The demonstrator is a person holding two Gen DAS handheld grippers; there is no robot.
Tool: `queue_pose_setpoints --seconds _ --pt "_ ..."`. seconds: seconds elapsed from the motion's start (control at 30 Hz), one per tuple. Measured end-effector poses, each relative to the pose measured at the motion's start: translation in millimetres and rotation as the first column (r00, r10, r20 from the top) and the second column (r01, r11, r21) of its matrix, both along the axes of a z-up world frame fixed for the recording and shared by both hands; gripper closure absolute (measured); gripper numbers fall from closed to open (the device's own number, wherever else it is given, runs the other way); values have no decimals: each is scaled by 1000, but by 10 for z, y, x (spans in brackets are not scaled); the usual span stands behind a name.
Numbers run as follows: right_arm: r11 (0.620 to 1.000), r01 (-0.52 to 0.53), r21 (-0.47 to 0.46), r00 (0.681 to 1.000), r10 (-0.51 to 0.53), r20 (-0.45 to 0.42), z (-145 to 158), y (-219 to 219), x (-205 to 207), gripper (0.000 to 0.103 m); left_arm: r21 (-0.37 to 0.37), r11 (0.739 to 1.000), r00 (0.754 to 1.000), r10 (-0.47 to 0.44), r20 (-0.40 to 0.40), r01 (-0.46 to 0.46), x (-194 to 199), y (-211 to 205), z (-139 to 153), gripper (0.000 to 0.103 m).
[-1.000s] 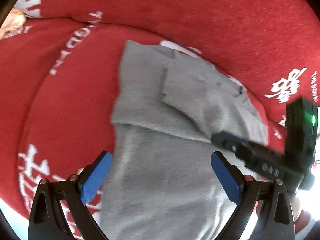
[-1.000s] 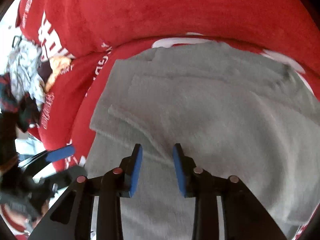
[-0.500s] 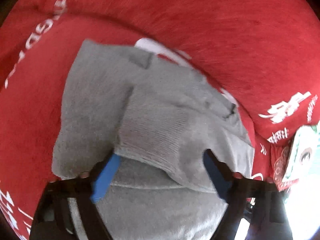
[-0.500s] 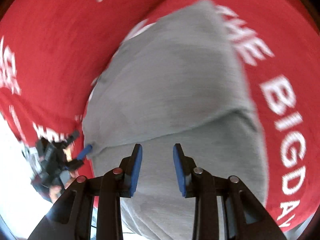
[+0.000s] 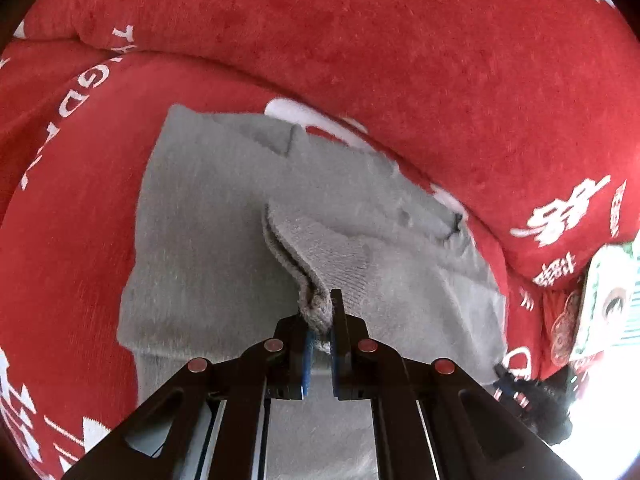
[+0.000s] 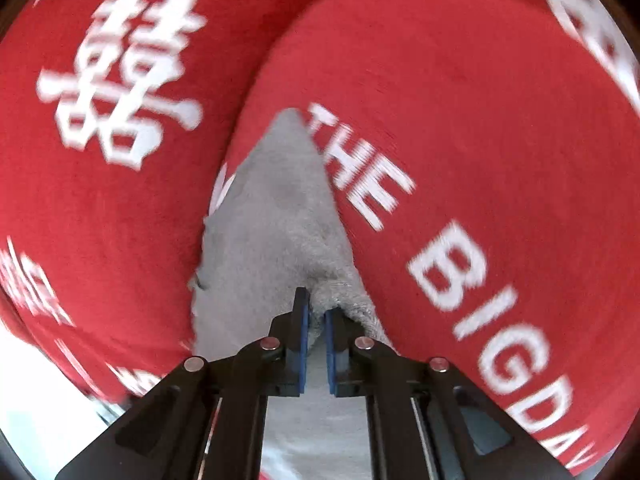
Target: Fold small clothes
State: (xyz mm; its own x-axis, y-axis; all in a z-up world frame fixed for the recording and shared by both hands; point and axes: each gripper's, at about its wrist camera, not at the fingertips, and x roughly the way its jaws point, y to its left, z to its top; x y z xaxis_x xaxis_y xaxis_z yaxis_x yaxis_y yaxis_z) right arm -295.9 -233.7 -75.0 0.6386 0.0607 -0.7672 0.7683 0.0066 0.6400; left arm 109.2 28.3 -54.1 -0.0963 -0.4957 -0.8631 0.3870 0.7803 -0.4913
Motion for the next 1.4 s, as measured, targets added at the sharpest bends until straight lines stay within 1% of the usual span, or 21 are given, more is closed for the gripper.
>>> queue_pose_setpoints --seconds 0.1,0.2,0.3,0.33,0.4,0.43,0.47,0.5,0.57,0.63,0.67,0.8,1.0,1.07,1.1,1.17,1.2,1.23,1.27,1.33,1.4 --pt "994 -103 -33 993 101 -55 -81 -51 -7 97 46 999 1000 -13 6 13 -68 32 -134 95" --pt "995 -95 -13 995 95 -25 -166 -111 -72 98 48 999 1000 -3 2 3 -104 125 -174 95" --pt "990 -138 -35 990 137 -39 -124 -107 -70 98 123 992 997 -16 79 6 -133 233 -70 94" --pt "989 -145 -36 989 144 -42 -114 -106 -65 98 136 991 996 -20 84 8 -127 256 -52 89" --pt "989 -146 -20 988 145 -44 -109 -85 -5 94 218 976 989 -29 146 -3 -122 319 34 65" --pt "989 -146 -12 988 145 -45 -67 -96 -54 93 247 969 982 -47 183 0 -130 326 92 58" --pt "988 -152 -8 987 151 -56 -42 -85 4 92 264 965 977 -56 207 0 -137 336 142 42" --pt "985 -170 -12 983 168 -77 4 -64 25 88 274 962 973 -59 224 -5 -135 369 183 33" --pt "977 -210 -31 973 205 -110 91 -11 53 81 270 963 968 -70 241 2 -146 391 267 33" --pt "965 -254 -57 958 243 -151 199 39 75 63 277 961 968 -80 239 11 -187 366 287 33" --pt "961 -266 -74 953 251 -170 239 56 75 61 279 960 968 -85 236 16 -200 368 289 33" --pt "958 -261 -121 953 236 -192 350 4 43 60 281 959 970 -102 223 36 -263 344 282 33" --pt "978 -197 -66 972 186 -143 101 -407 124 60 271 961 967 -123 225 59 -410 183 288 33" --pt "985 -167 -44 982 162 -93 39 -524 146 60 264 962 965 -130 228 67 -440 130 297 33" --pt "989 -147 -20 988 146 -47 -5 -600 163 60 258 963 964 -134 228 73 -457 98 299 33" --pt "993 -118 28 993 119 -3 -98 -690 175 60 254 962 960 -157 233 96 -505 -10 287 33" --pt "993 -103 64 995 102 14 -168 -734 178 62 257 960 956 -174 237 111 -532 -75 277 33" --pt "991 -92 93 995 90 33 -219 -763 185 79 259 958 951 -192 242 127 -564 -155 264 33" --pt "989 -93 111 995 89 41 -245 -786 196 88 258 956 948 -204 244 140 -587 -213 253 33" --pt "985 -146 90 989 145 18 -198 -804 274 94 260 951 941 -232 247 167 -637 -343 212 33" --pt "973 -230 2 973 230 -7 -19 -795 383 94 283 941 932 -260 253 186 -677 -423 147 33"
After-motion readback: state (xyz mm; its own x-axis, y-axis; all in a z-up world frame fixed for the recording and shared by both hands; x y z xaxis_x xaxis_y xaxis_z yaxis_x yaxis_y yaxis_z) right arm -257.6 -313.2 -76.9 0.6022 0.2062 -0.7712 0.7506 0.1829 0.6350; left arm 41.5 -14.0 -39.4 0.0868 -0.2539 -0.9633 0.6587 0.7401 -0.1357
